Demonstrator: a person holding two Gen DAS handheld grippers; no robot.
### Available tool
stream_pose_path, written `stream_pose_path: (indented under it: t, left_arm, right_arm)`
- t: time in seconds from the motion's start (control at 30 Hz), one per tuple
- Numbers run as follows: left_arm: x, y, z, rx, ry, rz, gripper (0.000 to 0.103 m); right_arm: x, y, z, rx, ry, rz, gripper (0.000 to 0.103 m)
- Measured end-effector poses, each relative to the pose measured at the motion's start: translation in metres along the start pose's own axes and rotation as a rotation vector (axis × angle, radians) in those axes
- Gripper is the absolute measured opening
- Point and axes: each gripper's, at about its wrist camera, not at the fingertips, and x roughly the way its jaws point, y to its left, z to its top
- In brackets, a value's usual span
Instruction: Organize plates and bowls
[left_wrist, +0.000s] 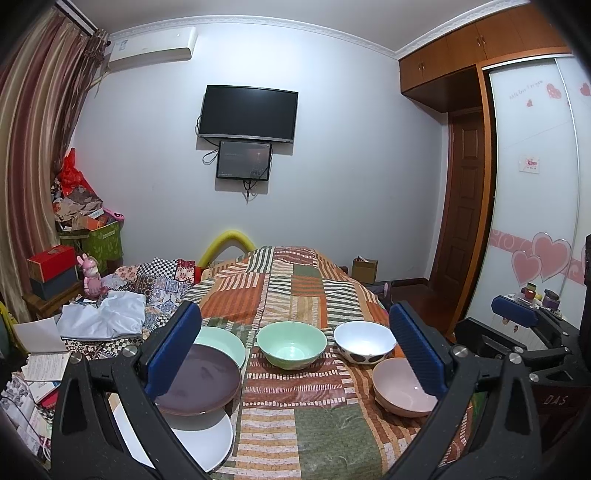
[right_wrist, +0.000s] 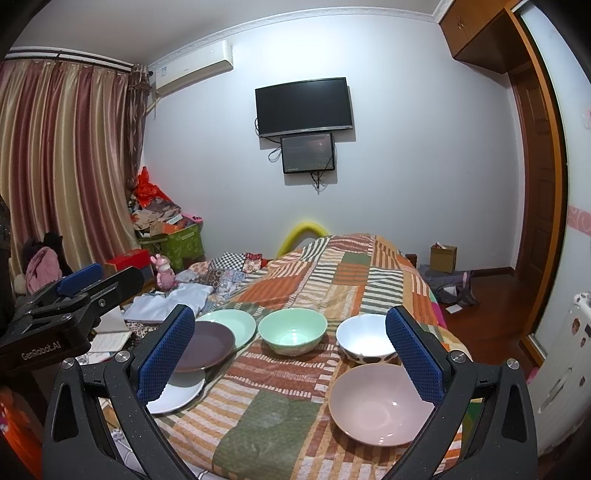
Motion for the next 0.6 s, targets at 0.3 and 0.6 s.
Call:
stream_pose_path:
  t: [0.3, 0.6]
  left_arm:
    - [-0.0011, 0.0010, -0.0001, -0.004, -0.002, -0.001, 0.103]
    - [0.0004, 0.0035, -0.0007, -0.003, -0.001, 0.000, 0.103]
  right_arm:
    - [-0.0007, 0.0013, -0.0001, -0.003, -0.003, -0.001, 0.103]
    - [0.0001, 0.0014, -0.0004, 0.001, -0.003, 0.003, 0.103]
